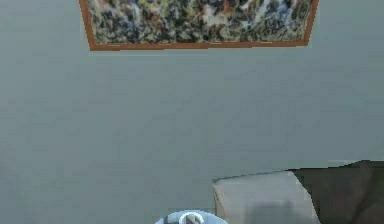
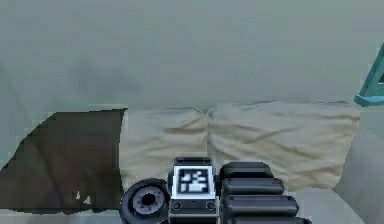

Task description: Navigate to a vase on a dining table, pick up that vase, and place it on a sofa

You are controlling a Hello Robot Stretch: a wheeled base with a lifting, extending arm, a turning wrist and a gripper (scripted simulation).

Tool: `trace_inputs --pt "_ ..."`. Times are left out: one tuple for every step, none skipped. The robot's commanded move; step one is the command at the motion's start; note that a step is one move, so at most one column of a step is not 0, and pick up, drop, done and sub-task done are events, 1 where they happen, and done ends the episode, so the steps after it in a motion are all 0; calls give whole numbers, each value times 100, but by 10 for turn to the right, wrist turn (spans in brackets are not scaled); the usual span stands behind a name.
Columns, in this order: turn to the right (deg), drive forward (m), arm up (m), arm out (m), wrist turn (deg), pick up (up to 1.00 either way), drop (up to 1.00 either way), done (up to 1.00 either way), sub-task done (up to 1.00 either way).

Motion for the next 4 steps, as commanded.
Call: trace_inputs --pt "0 0 0 32 0 0 0 0 0" --pt "0 0 0 0 450 0 0 0 0" --pt "0 0 0 0 450 0 0 0 0" --pt "0 0 0 0 450 0 0 0 0"
